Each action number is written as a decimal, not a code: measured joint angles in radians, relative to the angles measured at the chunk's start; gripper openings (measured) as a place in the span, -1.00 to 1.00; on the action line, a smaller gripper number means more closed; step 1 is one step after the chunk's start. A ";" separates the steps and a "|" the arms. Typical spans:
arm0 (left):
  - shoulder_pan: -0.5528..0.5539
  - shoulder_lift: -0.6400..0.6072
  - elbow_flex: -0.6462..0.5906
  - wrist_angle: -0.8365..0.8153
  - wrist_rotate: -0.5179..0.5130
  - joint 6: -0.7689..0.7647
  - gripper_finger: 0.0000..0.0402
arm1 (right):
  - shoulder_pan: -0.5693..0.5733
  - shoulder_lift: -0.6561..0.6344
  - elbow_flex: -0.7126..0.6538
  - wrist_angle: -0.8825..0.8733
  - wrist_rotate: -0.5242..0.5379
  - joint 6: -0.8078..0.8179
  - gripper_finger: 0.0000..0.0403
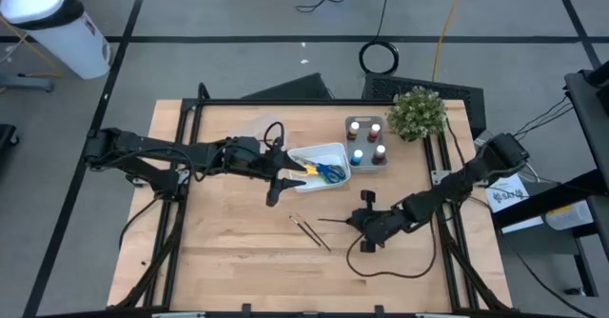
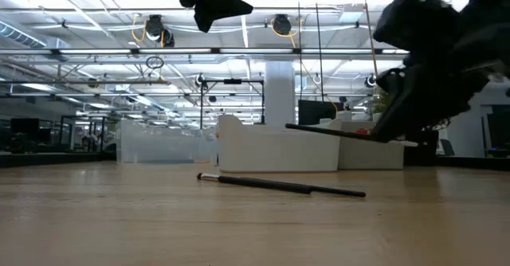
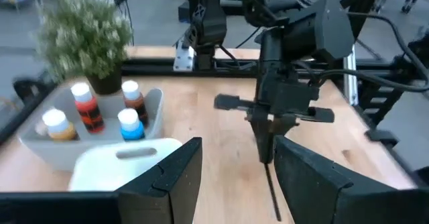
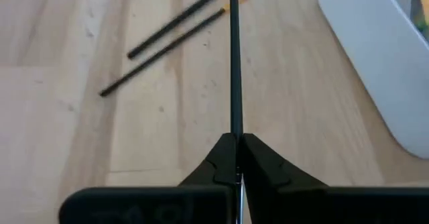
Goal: Pick & Place Paint Supplies
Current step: Put the right silver paint brush in the transparent bin, then put the gold paint brush in the transparent bin
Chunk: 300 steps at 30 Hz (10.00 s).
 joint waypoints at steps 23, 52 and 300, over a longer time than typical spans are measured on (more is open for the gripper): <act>-0.188 0.307 0.000 0.039 0.001 0.041 -0.03 | 0.015 -0.025 -0.003 0.011 0.055 0.001 -1.00; -0.138 0.499 0.005 0.239 -0.027 0.067 -0.02 | 0.015 -0.026 -0.001 0.058 0.057 -0.026 -1.00; -0.297 0.488 -0.026 0.106 -0.176 0.022 -0.31 | 0.065 0.190 0.258 -0.105 -0.107 0.155 -0.79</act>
